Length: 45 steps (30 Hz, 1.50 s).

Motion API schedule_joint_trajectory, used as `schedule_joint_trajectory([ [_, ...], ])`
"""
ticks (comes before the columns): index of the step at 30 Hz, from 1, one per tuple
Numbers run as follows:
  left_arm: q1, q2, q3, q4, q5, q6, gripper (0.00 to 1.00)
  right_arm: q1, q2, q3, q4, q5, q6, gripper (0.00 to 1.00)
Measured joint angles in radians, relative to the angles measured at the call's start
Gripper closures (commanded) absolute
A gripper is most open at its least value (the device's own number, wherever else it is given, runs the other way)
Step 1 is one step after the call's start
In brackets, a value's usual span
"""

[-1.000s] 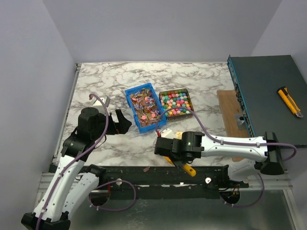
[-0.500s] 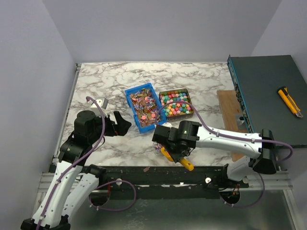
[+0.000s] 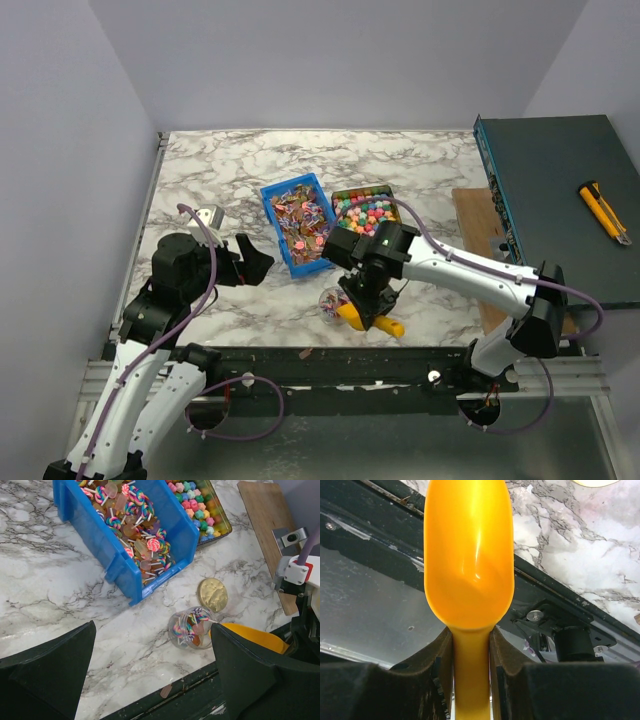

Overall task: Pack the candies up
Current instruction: Place the fake candies in the packing bottle, then scoop the fake candies from the storage box.

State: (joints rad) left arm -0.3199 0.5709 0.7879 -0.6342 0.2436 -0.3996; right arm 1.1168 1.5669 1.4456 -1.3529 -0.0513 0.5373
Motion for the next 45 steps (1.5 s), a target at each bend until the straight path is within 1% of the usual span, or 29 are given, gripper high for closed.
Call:
schedule_joint_trajectory([
  [10,-0.002,-0.003,-0.006,0.0,0.0,0.0,0.01,-0.088,0.011,0.085,-0.035,-0.095,-0.05,0.99],
  [18,-0.006,-0.003,-0.008,0.0,0.0,0.0,0.01,-0.158,0.011,0.105,-0.04,-0.083,-0.071,0.99],
  [23,-0.01,-0.002,-0.01,0.0,0.0,0.0,0.01,-0.188,0.011,0.148,-0.046,-0.002,-0.085,0.99],
  [27,-0.01,0.003,-0.01,0.0,0.0,0.0,0.01,-0.215,0.012,0.196,-0.046,0.095,-0.108,0.99],
  [34,-0.013,0.011,-0.011,0.0,0.0,0.0,0.01,-0.246,0.054,0.203,-0.037,0.282,-0.129,0.99],
  [40,-0.016,0.017,-0.011,0.0,0.0,0.0,0.01,-0.254,0.088,0.203,0.011,0.437,-0.174,0.99],
  [45,-0.016,0.023,-0.011,0.0,0.0,0.0,0.01,-0.27,0.109,0.203,0.089,0.516,-0.274,0.99],
])
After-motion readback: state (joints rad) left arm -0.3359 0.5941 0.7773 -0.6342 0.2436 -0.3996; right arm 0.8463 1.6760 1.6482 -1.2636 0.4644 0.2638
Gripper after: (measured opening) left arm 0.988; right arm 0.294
